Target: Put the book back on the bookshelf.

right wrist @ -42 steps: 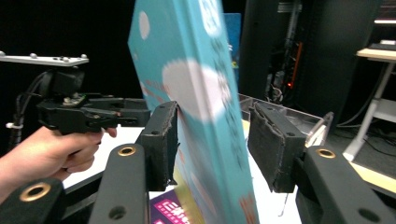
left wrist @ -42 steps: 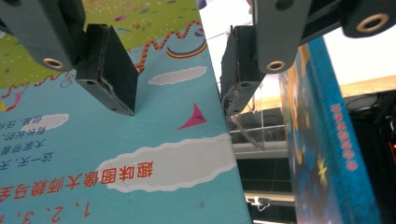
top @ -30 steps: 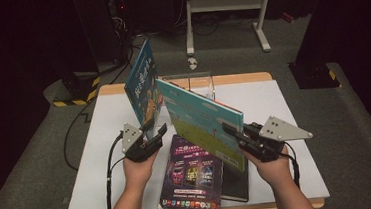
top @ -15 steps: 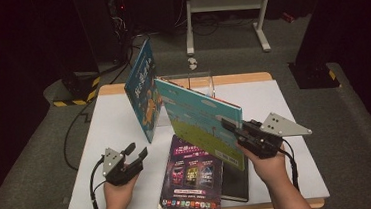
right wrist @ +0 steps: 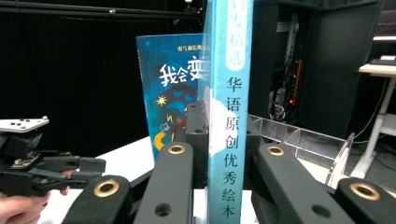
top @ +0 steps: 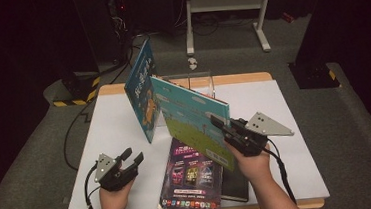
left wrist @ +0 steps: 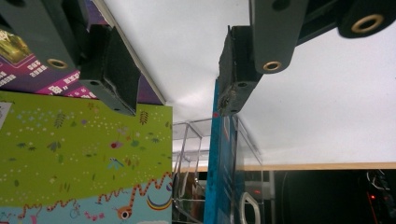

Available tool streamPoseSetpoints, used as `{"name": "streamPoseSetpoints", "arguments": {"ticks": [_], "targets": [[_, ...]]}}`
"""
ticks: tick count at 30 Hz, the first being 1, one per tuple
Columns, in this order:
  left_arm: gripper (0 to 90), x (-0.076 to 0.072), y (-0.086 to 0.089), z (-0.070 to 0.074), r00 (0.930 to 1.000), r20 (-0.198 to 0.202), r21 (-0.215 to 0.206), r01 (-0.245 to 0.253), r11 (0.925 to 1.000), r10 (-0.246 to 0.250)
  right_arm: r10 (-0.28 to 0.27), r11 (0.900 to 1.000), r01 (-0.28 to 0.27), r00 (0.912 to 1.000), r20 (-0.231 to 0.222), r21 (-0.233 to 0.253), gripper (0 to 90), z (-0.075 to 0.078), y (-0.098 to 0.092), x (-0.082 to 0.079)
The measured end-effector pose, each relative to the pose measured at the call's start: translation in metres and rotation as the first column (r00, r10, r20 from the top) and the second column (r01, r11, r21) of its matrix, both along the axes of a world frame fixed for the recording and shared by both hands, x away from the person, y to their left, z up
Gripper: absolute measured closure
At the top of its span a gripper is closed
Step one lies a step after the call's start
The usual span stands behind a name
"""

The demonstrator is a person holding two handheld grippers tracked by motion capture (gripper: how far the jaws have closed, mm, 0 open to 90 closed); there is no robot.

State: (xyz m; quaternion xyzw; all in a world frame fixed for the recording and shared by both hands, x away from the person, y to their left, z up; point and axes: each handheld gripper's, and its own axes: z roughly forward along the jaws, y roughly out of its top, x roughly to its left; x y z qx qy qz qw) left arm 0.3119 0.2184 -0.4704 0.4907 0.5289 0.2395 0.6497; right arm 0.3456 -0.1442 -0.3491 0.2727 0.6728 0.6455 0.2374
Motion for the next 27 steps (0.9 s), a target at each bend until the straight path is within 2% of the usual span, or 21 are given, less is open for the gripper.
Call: {"name": "streamPoseSetpoints", "arguments": {"ticks": [12, 18, 21, 27], "targets": [[49.1, -0.001, 0.001, -0.001, 1.0, -0.004, 0.007, 0.006, 1.0, -0.006, -0.044, 0.999, 0.045, 0.9983, 0.039, -0.012, 80.7, -0.004, 0.019, 0.002], [49.2, 0.0, 0.002, -0.002, 0.9998, -0.015, 0.006, 0.013, 0.9999, -0.013, -0.074, 0.997, 0.076, 0.994, 0.08, -0.02, 80.6, -0.007, 0.026, 0.001], [49.3, 0.0, 0.001, -0.003, 0.9998, -0.017, -0.002, 0.013, 0.9999, -0.013, -0.077, 0.997, 0.078, 0.9942, 0.075, -0.013, 80.6, -0.008, 0.028, 0.002], [49.0, 0.0, -0.003, -0.002, 0.9994, -0.019, 0.011, 0.03, 0.9995, -0.03, -0.068, 0.997, 0.07, 0.996, 0.057, -0.034, 79.9, -0.005, 0.033, 0.003]]}}
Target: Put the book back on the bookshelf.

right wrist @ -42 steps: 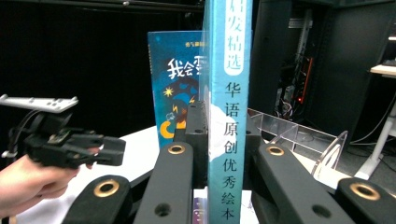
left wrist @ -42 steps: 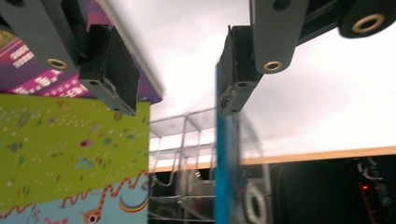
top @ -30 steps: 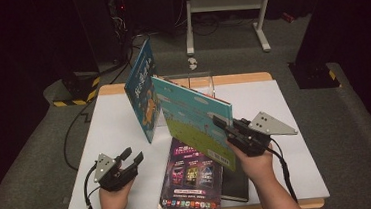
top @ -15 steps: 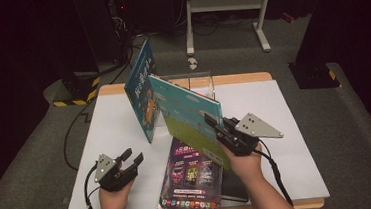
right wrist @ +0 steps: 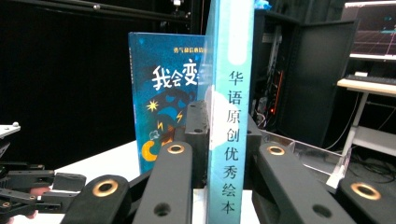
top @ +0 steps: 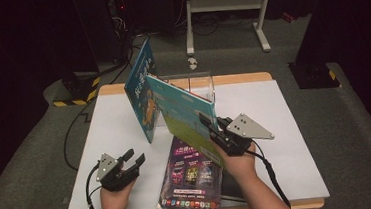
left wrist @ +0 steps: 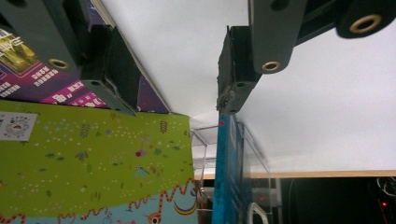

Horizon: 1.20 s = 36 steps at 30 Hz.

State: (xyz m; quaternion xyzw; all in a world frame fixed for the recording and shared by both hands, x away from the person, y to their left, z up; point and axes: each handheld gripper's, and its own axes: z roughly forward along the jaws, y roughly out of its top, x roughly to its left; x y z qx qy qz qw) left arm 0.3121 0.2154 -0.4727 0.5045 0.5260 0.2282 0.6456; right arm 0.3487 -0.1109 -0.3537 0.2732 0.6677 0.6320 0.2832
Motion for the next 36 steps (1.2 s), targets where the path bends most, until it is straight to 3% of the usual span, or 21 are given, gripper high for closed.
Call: {"name": "streamPoseSetpoints", "arguments": {"ticks": [3, 6, 11, 16, 17, 19, 21, 22, 26, 29, 30, 31, 32, 34, 36], "targets": [[48.5, -0.001, -0.004, 0.003, 0.9999, 0.005, 0.002, 0.013, 0.9999, -0.013, -0.015, 1.0, 0.015, 0.9995, -0.027, -0.007, 78.0, 0.001, -0.001, 0.001], [47.1, -0.003, -0.011, 0.007, 0.9994, 0.011, 0.001, 0.031, 0.9995, -0.031, -0.025, 0.999, 0.022, 0.9961, -0.085, -0.035, 72.6, -0.005, -0.002, 0.004], [46.4, -0.004, -0.028, 0.016, 0.9972, 0.026, 0.022, 0.07, 0.9973, -0.071, -0.022, 0.999, 0.019, 0.9947, -0.1, -0.029, 70.3, -0.02, -0.012, -0.004], [44.6, -0.006, -0.054, 0.032, 0.9879, 0.052, 0.028, 0.145, 0.989, -0.146, -0.022, 0.999, 0.017, 0.9956, -0.092, -0.049, 70.3, -0.035, -0.023, -0.022], [43.5, -0.007, -0.06, 0.036, 0.9845, 0.057, 0.028, 0.164, 0.986, -0.166, -0.021, 0.999, 0.017, 0.9956, -0.092, -0.049, 70.4, -0.037, -0.024, -0.026], [40.2, -0.008, -0.071, 0.048, 0.9762, 0.076, 0.016, 0.202, 0.9792, -0.203, -0.031, 0.999, 0.027, 0.9947, -0.098, -0.035, 79.1, -0.042, -0.027, -0.031], [37.4, -0.009, -0.082, 0.061, 0.9659, 0.101, 0.014, 0.238, 0.9711, -0.238, -0.008, 1.0, 0.006, 0.9949, -0.1, -0.02, 80.0, -0.045, -0.028, -0.034], [35.6, -0.009, -0.087, 0.068, 0.9591, 0.114, 0.018, 0.258, 0.9658, -0.259, -0.02, 0.999, 0.017, 0.9961, -0.085, -0.038, 80.2, -0.045, -0.026, -0.036], [28.6, -0.007, -0.108, 0.095, 0.9377, 0.161, -0.03, 0.317, 0.9481, -0.308, -0.042, 0.998, 0.038, 0.9965, -0.072, -0.053, 80.4, -0.045, -0.019, -0.042], [24.6, -0.003, -0.121, 0.108, 0.9293, 0.183, -0.041, 0.333, 0.942, -0.32, -0.051, 0.998, 0.047, 0.9963, -0.069, -0.05, 80.4, -0.046, -0.019, -0.043], [23.4, -0.001, -0.126, 0.111, 0.925, 0.184, -0.05, 0.347, 0.9367, -0.333, -0.051, 0.998, 0.048, 0.9963, -0.069, -0.047, 80.4, -0.046, -0.019, -0.043], [22.6, 0.002, -0.132, 0.114, 0.9235, 0.177, -0.073, 0.357, 0.9312, -0.34, -0.054, 0.998, 0.051, 0.9963, -0.067, -0.048, 80.4, -0.046, -0.019, -0.043], [21.5, 0.005, -0.136, 0.115, 0.921, 0.168, -0.067, 0.366, 0.928, -0.352, -0.055, 0.998, 0.052, 0.9962, -0.068, -0.045, 80.3, -0.047, -0.018, -0.043], [19.9, 0.011, -0.143, 0.115, 0.9211, 0.142, -0.095, 0.377, 0.9212, -0.363, -0.054, 0.998, 0.051, 0.9963, -0.066, -0.046, 80.0, -0.047, -0.017, -0.044], [18.6, 0.015, -0.145, 0.114, 0.925, 0.128, -0.122, 0.373, 0.9199, -0.358, -0.046, 0.998, 0.043, 0.9971, -0.061, -0.043, 79.5, -0.048, -0.017, -0.044]]}}
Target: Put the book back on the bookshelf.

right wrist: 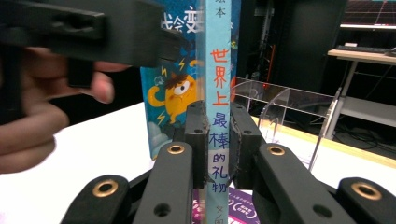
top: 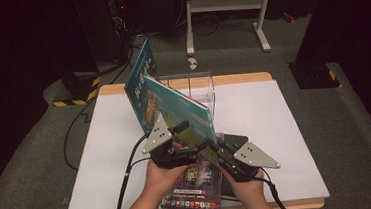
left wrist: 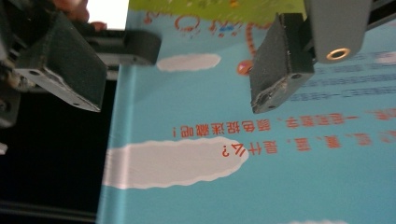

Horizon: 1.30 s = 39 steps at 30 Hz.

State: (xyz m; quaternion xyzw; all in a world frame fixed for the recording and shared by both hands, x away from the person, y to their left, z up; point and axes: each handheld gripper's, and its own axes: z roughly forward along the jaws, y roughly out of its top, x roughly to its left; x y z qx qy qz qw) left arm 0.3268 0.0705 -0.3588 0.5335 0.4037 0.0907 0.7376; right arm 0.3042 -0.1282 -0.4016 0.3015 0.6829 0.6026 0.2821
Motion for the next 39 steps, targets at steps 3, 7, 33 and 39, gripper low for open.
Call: {"name": "streamPoseSetpoints", "arguments": {"ticks": [3, 7, 33, 39], "targets": [[18.0, 0.001, -0.001, -0.002, 1.0, -0.007, -0.018, -0.006, 0.9998, 0.006, 0.015, 1.0, -0.015, 0.9998, -0.011, -0.008, 77.9, -0.002, 0.0, -0.001], [16.7, -0.001, 0.0, -0.003, 0.9999, -0.004, -0.026, -0.012, 0.9996, 0.012, 0.056, 0.998, -0.056, 0.9961, -0.068, -0.01, 72.0, -0.011, -0.006, 0.0], [15.2, -0.029, 0.006, -0.009, 0.9927, 0.037, 0.057, -0.117, 0.9915, 0.115, 0.301, 0.954, -0.301, 0.9496, -0.088, 0.016, 70.3, -0.024, 0.013, -0.014], [17.6, -0.031, 0.019, -0.011, 0.986, 0.039, 0.067, -0.164, 0.9841, 0.162, 0.332, 0.943, -0.331, 0.9398, -0.083, 0.022, 68.0, -0.025, 0.031, -0.016]]}}
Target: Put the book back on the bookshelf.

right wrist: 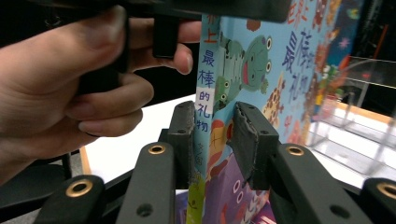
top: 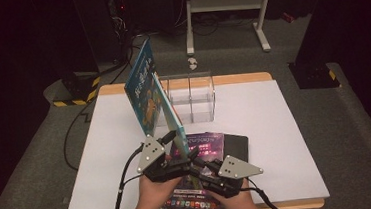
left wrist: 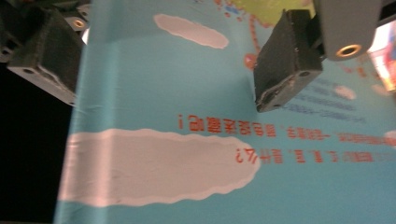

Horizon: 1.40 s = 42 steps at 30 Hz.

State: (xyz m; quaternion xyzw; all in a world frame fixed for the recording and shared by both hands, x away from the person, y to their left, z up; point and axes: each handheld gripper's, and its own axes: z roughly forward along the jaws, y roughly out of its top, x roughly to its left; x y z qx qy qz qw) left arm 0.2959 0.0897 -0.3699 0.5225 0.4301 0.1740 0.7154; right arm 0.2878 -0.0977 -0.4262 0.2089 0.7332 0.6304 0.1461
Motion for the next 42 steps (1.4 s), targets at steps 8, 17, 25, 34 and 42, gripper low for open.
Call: {"name": "streamPoseSetpoints", "arguments": {"ticks": [8, 17, 25, 34, 42], "targets": [[24.2, -0.009, 0.019, -0.001, 0.999, 0.026, 0.04, -0.037, 0.9985, 0.036, 0.046, 0.999, -0.046, 0.999, 0.003, -0.019, 64.7, 0.001, 0.023, -0.002], [34.8, -0.02, 0.033, 0.0, 0.9973, 0.056, 0.092, -0.053, 0.9944, 0.048, 0.088, 0.996, -0.088, 0.9961, -0.007, -0.02, 64.2, 0.002, 0.039, -0.002], [56.1, -0.027, 0.053, 0.006, 0.9877, 0.079, 0.087, -0.142, 0.986, 0.135, 0.101, 0.995, -0.101, 0.9949, 0.001, 0.004, 65.5, 0.008, 0.038, -0.004], [81.3, -0.024, 0.134, 0.002, 0.9501, -0.015, 0.027, -0.311, 0.9499, 0.312, 0.096, 0.995, -0.096, 0.9954, 0.005, 0.0, 65.5, 0.01, 0.034, -0.003], [81.3, -0.032, 0.126, -0.005, 0.9538, 0.03, 0.049, -0.3, 0.9527, 0.299, 0.079, 0.997, -0.079, 0.9969, 0.003, -0.014, 65.8, 0.01, 0.032, 0.0]]}}
